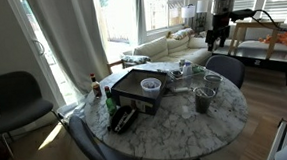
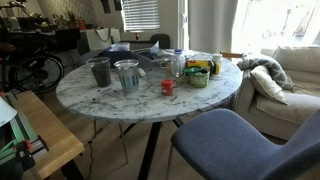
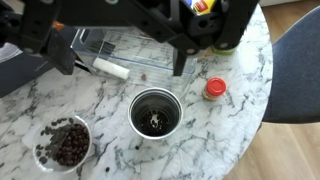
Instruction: Move the silver case forward to the right
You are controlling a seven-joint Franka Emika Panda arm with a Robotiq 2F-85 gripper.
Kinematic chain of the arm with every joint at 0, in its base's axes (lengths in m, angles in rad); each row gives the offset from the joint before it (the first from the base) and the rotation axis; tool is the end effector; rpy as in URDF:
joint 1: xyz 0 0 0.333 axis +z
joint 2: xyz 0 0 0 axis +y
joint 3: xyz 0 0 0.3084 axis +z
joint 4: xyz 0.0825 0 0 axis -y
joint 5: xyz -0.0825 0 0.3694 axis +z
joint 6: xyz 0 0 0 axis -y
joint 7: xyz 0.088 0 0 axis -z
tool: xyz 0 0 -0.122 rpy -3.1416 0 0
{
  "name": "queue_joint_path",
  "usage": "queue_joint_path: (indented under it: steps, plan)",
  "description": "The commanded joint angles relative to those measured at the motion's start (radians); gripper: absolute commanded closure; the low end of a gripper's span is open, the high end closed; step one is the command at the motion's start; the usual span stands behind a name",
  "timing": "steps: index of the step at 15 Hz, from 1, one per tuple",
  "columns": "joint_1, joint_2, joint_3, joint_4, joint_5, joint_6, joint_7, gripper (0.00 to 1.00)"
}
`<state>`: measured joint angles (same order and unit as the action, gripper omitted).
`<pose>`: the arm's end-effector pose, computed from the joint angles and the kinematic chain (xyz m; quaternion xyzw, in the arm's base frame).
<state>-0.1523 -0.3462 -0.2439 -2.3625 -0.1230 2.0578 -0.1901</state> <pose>0.3982 -0.1787 0.4434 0.9974 -0.0688 0.0125 0.0181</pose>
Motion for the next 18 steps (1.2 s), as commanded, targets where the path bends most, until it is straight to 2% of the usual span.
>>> queue_joint_path:
  steps: [1,6,9,14,18]
  plan:
    - [-0.018,0.155,-0.034,0.023,0.086,0.144,0.002,0.0]
    - [-0.051,0.326,-0.038,0.029,0.104,0.37,-0.012,0.0]
    - [-0.063,0.408,-0.03,0.038,0.16,0.484,-0.022,0.0]
    - [-0.091,0.519,-0.016,0.085,0.2,0.602,-0.026,0.0]
    - [-0.131,0.589,0.014,0.135,0.261,0.652,-0.068,0.0]
